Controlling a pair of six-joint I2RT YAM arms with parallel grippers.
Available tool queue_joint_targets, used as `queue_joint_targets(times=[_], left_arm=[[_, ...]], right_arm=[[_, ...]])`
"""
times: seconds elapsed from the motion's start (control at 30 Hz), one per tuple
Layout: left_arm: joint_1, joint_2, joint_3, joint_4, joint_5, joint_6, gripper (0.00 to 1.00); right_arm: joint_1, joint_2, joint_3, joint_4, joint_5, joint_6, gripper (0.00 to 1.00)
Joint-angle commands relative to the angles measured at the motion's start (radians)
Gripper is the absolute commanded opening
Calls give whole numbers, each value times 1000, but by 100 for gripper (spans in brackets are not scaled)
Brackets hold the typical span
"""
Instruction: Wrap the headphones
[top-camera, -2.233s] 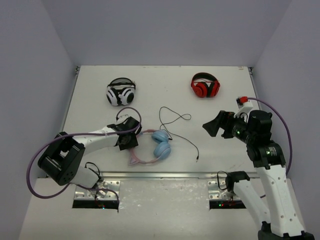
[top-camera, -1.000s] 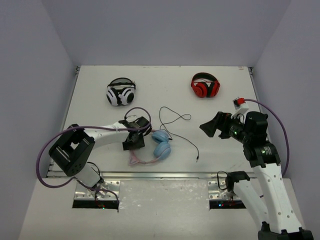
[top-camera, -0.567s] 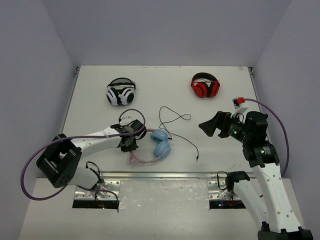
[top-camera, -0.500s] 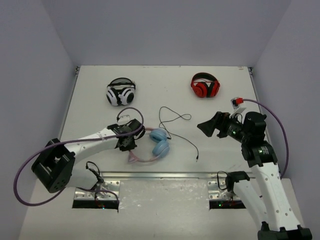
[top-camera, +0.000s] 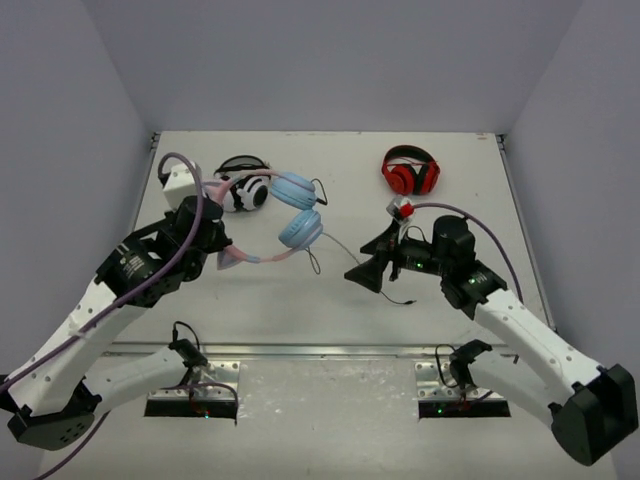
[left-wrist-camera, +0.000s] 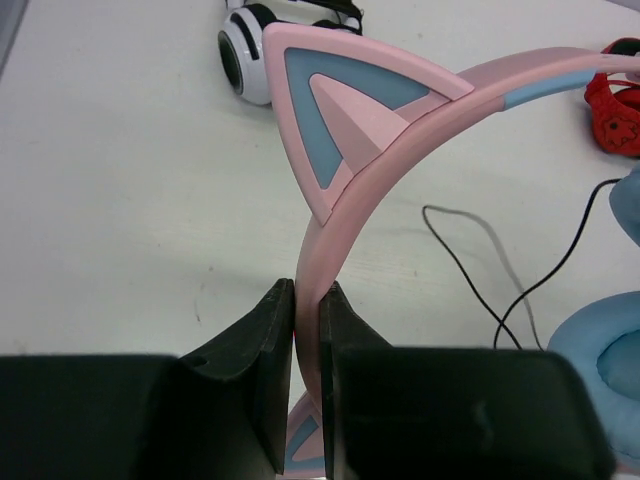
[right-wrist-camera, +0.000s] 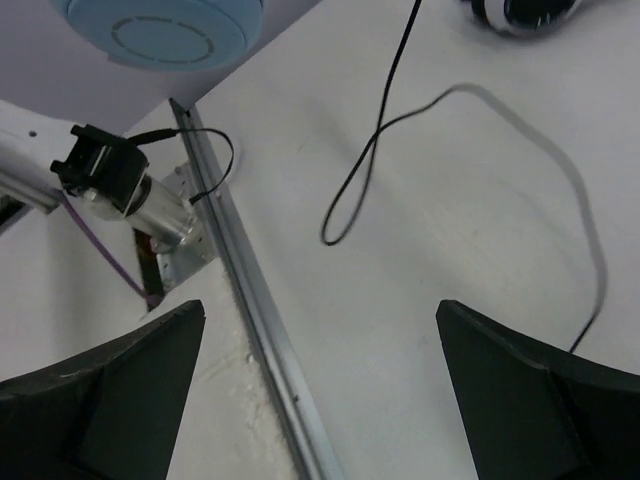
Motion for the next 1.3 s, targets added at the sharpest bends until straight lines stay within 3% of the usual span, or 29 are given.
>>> queue_joint_targets(times=[0.0, 0.13, 0.47, 0.77, 0.9, 1.0, 1.03, 1.1, 1.13, 1.17, 1.27], left_arm=[[-3, -11, 144, -33, -40, 51, 0], [-3, -9, 286, -48, 72, 126, 0], [-3, 7, 423, -53, 356, 120, 1], [-3, 7, 438, -13, 431, 92, 1], [-3, 4, 435, -15, 410, 85, 0], [-3, 10, 429, -7, 417, 82, 0], [-3, 10, 421, -4, 426, 83, 0], [-3, 5, 411, 13, 466, 103, 0], [-3, 2, 395, 22, 482, 112, 0], [-3, -1, 388, 33, 495, 121, 0], [-3, -16, 349, 45, 497, 151, 0]], right_arm=[[63, 82, 89, 149, 179, -225, 99], [66, 212, 129, 229, 182, -260, 99], [69, 398, 118, 775, 10, 79, 99], [80, 452, 132, 1067, -163, 323, 96], [86, 458, 108, 1190, -227, 429, 88], [84, 386, 53, 1121, -125, 363, 83], [84, 347, 48, 1011, -79, 302, 83], [84, 297, 46, 867, 82, 248, 85], [83, 273, 43, 728, 266, 233, 87], [80, 222, 42, 676, 338, 217, 88], [72, 106, 7, 575, 418, 141, 95]])
